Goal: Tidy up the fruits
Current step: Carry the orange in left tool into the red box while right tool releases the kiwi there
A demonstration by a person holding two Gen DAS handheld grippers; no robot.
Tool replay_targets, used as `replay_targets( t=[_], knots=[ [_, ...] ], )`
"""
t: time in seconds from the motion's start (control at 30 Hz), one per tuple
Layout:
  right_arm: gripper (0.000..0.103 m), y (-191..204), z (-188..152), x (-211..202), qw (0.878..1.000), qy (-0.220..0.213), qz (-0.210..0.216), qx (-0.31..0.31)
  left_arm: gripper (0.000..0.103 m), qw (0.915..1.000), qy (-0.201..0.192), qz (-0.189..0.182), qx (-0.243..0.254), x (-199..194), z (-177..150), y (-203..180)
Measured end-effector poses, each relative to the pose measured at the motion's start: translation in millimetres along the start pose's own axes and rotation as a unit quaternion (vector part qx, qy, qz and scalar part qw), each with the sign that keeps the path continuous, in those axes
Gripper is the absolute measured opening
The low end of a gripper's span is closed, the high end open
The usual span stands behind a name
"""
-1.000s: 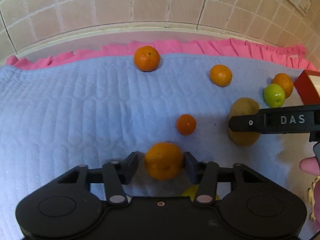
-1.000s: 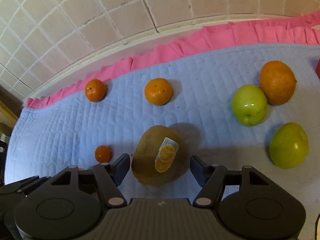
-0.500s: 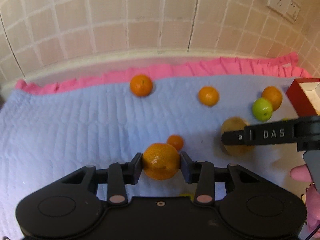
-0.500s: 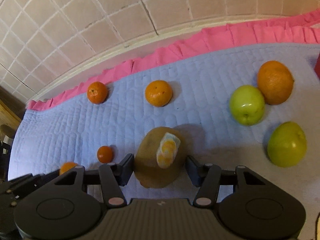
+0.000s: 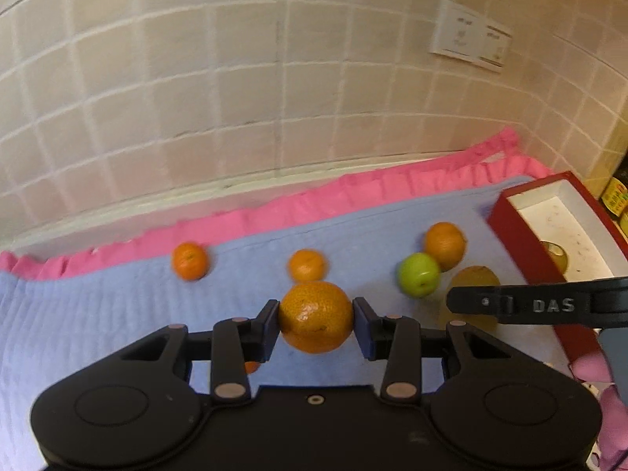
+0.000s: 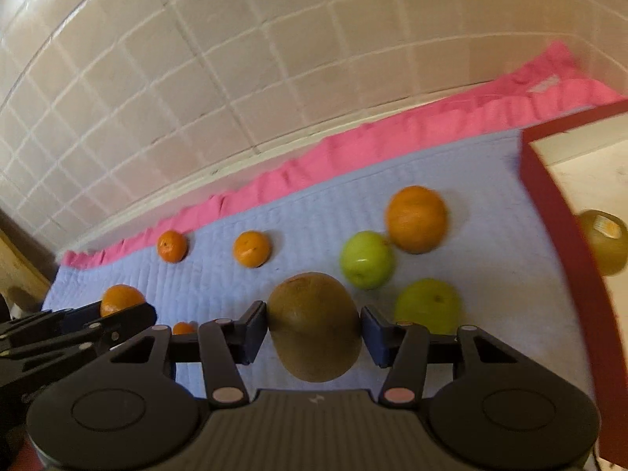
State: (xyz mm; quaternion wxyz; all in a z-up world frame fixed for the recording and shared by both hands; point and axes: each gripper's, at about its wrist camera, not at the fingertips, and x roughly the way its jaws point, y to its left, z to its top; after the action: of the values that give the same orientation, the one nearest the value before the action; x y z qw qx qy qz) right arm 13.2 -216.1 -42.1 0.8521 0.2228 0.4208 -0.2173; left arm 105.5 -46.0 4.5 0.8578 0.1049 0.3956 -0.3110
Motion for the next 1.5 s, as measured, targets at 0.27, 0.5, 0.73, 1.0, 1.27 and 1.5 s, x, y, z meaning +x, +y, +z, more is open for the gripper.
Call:
replay_targets(
  t=[0.27, 0.5, 0.73, 1.0, 1.27, 1.5],
  knots=[
    [0.054, -63, 15, -85, 0.995, -0.079, -0.048, 0.027, 0.048, 0.9942, -0.034, -0.080, 0.064, 8, 54, -79],
    [0.054, -158, 23, -139, 0.975, -0.130, -0.150, 0.096, 0.048, 0.9700, -0.032, -0.207, 0.124, 46, 109, -189],
    [0.054, -235, 13, -129, 0.961, -0.105, -0.198, 0.161, 0.048, 0.9526, 0.042, -0.259, 0.154, 119, 114, -285],
    [0.054, -265, 2, -90, 0.962, -0.064, -0.197, 0.179, 0.048, 0.9544, 0.103, -0.231, 0.158, 190, 102, -319],
    [0.054, -273, -8, -78, 0.961, -0.033, -0.197, 0.190, 0.049, 0.9559, 0.123, -0.210, 0.164, 218, 91, -326],
    [0.055, -268, -3, -86, 0.961, -0.049, -0.204, 0.182, 0.079, 0.9606, 0.112, -0.200, 0.157, 213, 94, -320]
  ],
)
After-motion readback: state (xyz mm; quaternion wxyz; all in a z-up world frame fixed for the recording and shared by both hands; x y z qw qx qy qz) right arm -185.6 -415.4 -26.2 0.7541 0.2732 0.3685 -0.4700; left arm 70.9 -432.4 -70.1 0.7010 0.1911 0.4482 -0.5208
